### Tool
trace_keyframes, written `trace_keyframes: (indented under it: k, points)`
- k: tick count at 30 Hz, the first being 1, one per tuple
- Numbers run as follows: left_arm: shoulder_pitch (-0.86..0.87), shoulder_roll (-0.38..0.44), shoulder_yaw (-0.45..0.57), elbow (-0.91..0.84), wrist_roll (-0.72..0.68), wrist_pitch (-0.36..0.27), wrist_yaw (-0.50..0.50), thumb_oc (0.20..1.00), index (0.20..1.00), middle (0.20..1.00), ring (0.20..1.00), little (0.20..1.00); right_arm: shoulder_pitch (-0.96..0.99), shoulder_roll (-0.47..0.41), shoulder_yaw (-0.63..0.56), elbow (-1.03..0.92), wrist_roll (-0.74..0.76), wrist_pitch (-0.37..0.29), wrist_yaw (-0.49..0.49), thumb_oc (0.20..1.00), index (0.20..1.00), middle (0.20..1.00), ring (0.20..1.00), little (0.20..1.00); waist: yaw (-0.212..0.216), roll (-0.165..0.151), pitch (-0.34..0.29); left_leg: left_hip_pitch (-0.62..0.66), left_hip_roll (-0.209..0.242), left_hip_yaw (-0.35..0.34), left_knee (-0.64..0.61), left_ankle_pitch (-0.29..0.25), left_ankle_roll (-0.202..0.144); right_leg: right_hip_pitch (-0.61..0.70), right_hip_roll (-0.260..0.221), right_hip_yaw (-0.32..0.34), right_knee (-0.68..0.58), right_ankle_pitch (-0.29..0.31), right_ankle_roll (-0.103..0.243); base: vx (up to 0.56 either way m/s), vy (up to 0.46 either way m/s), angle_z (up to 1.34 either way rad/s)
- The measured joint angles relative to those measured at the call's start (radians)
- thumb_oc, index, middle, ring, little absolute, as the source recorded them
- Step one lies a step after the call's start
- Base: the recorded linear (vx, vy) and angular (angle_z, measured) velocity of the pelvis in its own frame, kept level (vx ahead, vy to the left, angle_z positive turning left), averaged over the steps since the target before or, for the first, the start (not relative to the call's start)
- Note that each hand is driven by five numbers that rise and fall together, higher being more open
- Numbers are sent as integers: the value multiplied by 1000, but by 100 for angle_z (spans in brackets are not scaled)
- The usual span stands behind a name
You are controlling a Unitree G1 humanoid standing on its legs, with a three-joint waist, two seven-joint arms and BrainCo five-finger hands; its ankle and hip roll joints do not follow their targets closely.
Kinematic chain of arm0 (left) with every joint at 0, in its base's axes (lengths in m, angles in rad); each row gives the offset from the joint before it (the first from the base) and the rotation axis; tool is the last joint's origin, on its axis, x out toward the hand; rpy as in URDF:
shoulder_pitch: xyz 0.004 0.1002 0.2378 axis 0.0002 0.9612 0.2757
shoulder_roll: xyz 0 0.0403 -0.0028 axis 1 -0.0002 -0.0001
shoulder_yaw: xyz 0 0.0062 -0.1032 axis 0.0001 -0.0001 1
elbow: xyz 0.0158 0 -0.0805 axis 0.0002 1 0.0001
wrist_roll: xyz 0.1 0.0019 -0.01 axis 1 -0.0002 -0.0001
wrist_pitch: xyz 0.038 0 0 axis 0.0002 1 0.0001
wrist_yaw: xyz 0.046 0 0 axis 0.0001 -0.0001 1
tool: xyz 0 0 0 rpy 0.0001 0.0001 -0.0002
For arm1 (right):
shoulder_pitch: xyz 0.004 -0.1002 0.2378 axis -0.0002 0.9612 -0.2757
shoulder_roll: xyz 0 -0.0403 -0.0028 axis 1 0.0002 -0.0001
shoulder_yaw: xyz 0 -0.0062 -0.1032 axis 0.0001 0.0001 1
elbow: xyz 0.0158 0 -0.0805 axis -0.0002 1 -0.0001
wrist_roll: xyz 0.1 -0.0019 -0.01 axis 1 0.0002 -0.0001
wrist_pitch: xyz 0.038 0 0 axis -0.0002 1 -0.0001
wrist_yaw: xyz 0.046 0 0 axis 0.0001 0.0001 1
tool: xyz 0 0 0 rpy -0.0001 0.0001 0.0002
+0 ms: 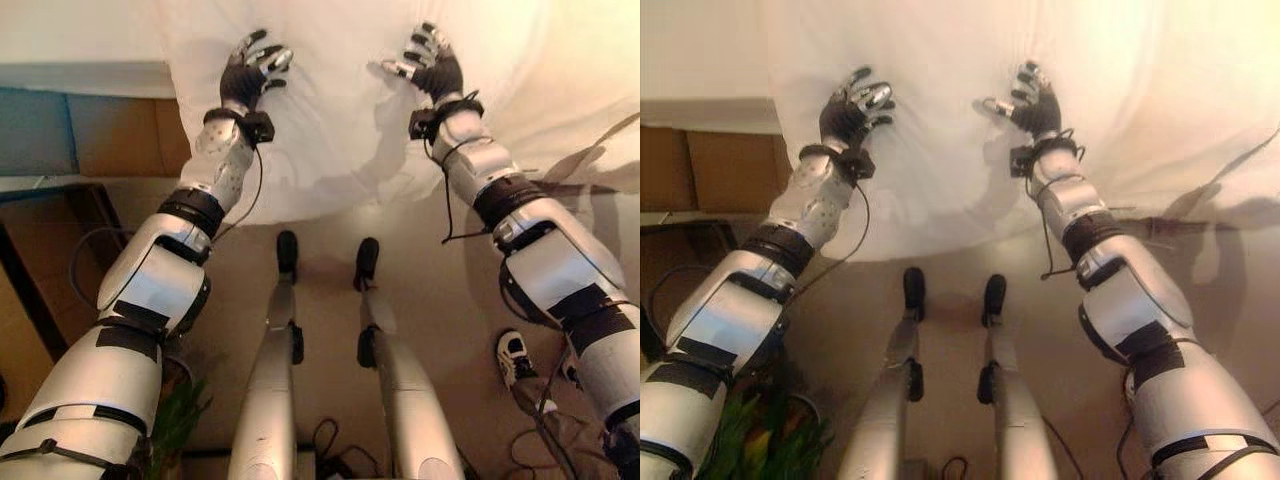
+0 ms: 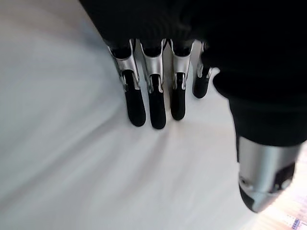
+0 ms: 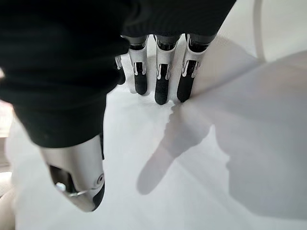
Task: Make the bed
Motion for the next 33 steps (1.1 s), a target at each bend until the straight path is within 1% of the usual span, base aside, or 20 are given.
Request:
trace_keyframes:
  k: [4, 6, 8, 11, 12, 13, 16, 17, 18, 21, 22, 24, 29, 30, 33]
  points:
    - [-31, 2, -9, 21, 38, -3, 29, 1000, 1000, 1000, 1000, 1000, -24, -7, 1, 18, -4, -2, -12, 1000, 1000, 1000, 1000, 1000, 0, 1, -4, -31, -1, -3, 11, 1, 0, -29, -1, -2, 9, 0, 0, 16, -3, 0]
    - [-34, -10, -25, 28, 46, -10, 70, 1000, 1000, 1000, 1000, 1000, -19, -10, 3, 23, -12, -4, -25, 1000, 1000, 1000, 1000, 1000, 1, 1, -48, -78, -3, -5, 14, 1, 0, -81, -1, -3, 23, -3, 4, 17, -2, -1]
    - [-32, -14, -35, 29, 77, -12, 88, 1000, 1000, 1000, 1000, 1000, -14, -9, 6, 23, -21, -6, -35, 1000, 1000, 1000, 1000, 1000, 3, 2, -73, -101, -4, -5, 15, 5, 0, -109, -2, -2, 33, -4, 5, 0, 0, 0]
    - [-19, -18, -34, 30, 77, -12, 95, 1000, 1000, 1000, 1000, 1000, 4, -7, 6, 24, -21, -6, -38, 1000, 1000, 1000, 1000, 1000, 4, 1, -81, -104, -5, -5, 15, 6, 1, -115, -2, -2, 41, -7, 7, 0, 0, 0]
    - [-11, -19, -35, 30, 77, -12, 95, 1000, 1000, 1000, 1000, 1000, 8, -1, 6, 23, -21, -7, -38, 1000, 1000, 1000, 1000, 1000, 3, 2, -107, -119, -5, -6, 15, 6, 1, -133, -2, -2, 47, -9, 9, 0, 0, 0]
    - [-7, -18, -35, 30, 77, -12, 96, 1000, 1000, 1000, 1000, 1000, 21, 1, 5, 23, -21, -7, -38, 1000, 1000, 1000, 1000, 1000, 3, 2, -111, -121, -5, -6, 15, 7, 2, -136, -3, -3, 50, -10, 9, 0, 0, 0]
    - [18, -25, -29, 30, 78, -16, 97, 1000, 1000, 1000, 1000, 1000, 48, 7, -13, 23, -20, -21, -38, 1000, 1000, 1000, 1000, 1000, 2, 3, -121, -126, -9, -10, 18, 10, 2, -149, -6, -5, 74, -23, 8, -19, 1, 1]
    - [32, -28, -16, 26, 80, -19, 95, 1000, 1000, 1000, 1000, 1000, 60, 12, -35, 23, -19, -28, -37, 1000, 1000, 1000, 1000, 1000, 7, 6, -128, -131, -9, -23, 18, 8, -1, -157, -7, -5, 87, -33, 13, -65, 7, 6]
    - [57, -44, 8, 29, 80, -21, 95, 1000, 1000, 1000, 1000, 1000, 80, 15, -55, 23, -18, -33, -37, 1000, 1000, 1000, 1000, 1000, 2, 8, -139, -133, -11, -24, 16, 10, 0, -165, -7, -7, 97, -37, 10, -64, 13, 5]
    - [96, -49, 30, 26, 90, -22, 95, 1000, 1000, 1000, 1000, 1000, 96, 24, -85, 23, -15, -43, -36, 1000, 1000, 1000, 1000, 1000, 2, 9, -141, -136, -11, -25, 20, 9, -2, -186, -20, -7, 141, -65, 11, -6, 7, 2]
    - [131, -57, 75, 28, 99, -22, 97, 1000, 1000, 1000, 1000, 1000, 113, 39, -130, 23, -8, -50, -34, 1000, 1000, 1000, 1000, 1000, 1, 9, -141, -137, -13, -25, 19, 9, -2, -196, -20, -7, 162, -77, 12, 0, 0, 0]
    - [187, -57, 96, 29, 103, -21, 100, 1000, 1000, 1000, 1000, 1000, 135, 46, -146, 24, -7, -53, -32, 1000, 1000, 1000, 1000, 1000, 1, 9, -141, -139, -14, -25, 19, 9, -2, -205, -23, -7, 178, -86, 13, 0, 0, 0]
    - [358, -76, 124, 108, 116, 33, 118, 1000, 1000, 1000, 1000, 1000, 222, 53, -217, 32, -10, -53, -30, 1000, 1000, 1000, 1000, 1000, 0, 9, -141, -167, -14, -31, 20, 9, -2, -242, -32, -8, 203, -96, 9, -8, 9, 2]
    - [385, -78, 129, 111, 117, 34, 121, 1000, 1000, 1000, 1000, 1000, 243, 55, -222, 32, -13, -52, -30, 1000, 1000, 1000, 1000, 1000, 0, 10, -141, -169, -14, -33, 20, 9, -2, -244, -33, -8, 204, -97, 9, -27, 14, 5]
    - [483, -115, 168, 134, 126, 39, 145, 1000, 1000, 1000, 1000, 1000, 369, 74, -235, 105, -35, -12, -34, 1000, 1000, 1000, 1000, 1000, 12, 11, -138, -170, -18, -36, 20, 9, -2, -245, -37, -11, 208, -105, 12, -19, 8, 4]
